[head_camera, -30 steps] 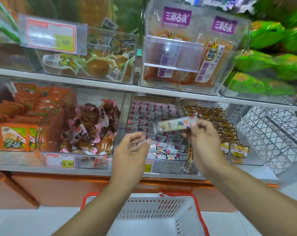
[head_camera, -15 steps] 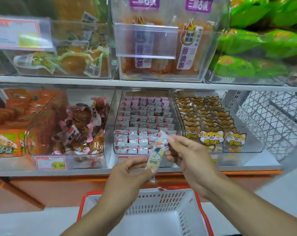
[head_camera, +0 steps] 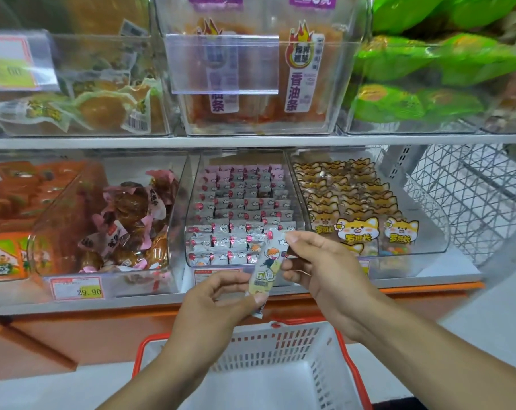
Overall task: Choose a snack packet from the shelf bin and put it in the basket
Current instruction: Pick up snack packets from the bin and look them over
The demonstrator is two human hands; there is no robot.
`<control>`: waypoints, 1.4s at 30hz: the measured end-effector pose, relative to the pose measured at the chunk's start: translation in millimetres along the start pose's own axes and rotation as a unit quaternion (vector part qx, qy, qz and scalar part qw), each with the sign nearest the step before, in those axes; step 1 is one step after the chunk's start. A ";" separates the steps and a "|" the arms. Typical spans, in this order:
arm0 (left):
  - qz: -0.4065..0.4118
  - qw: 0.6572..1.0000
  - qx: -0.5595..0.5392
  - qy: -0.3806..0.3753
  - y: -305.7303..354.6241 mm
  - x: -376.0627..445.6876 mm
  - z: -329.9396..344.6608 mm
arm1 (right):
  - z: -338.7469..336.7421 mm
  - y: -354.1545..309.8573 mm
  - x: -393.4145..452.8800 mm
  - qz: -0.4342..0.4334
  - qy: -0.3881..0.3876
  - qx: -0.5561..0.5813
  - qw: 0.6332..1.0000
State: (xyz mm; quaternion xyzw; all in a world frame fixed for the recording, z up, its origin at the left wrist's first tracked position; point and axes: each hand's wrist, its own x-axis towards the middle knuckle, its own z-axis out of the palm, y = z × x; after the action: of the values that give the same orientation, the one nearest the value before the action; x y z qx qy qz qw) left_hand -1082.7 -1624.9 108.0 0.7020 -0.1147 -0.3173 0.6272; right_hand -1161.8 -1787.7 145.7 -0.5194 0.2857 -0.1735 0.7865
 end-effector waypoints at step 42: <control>-0.058 0.963 -0.257 0.057 28.6 0.0 -21.3 | -4.4 0.9 -0.9 -0.177 -0.152 -0.301 0.925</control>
State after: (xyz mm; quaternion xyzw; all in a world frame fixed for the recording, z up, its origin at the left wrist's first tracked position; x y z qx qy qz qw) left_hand -1063.3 -1613.1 135.5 0.5398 0.0474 -0.3311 0.7725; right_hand -1165.3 -1790.0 143.8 -0.7936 0.1053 -0.1350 0.5838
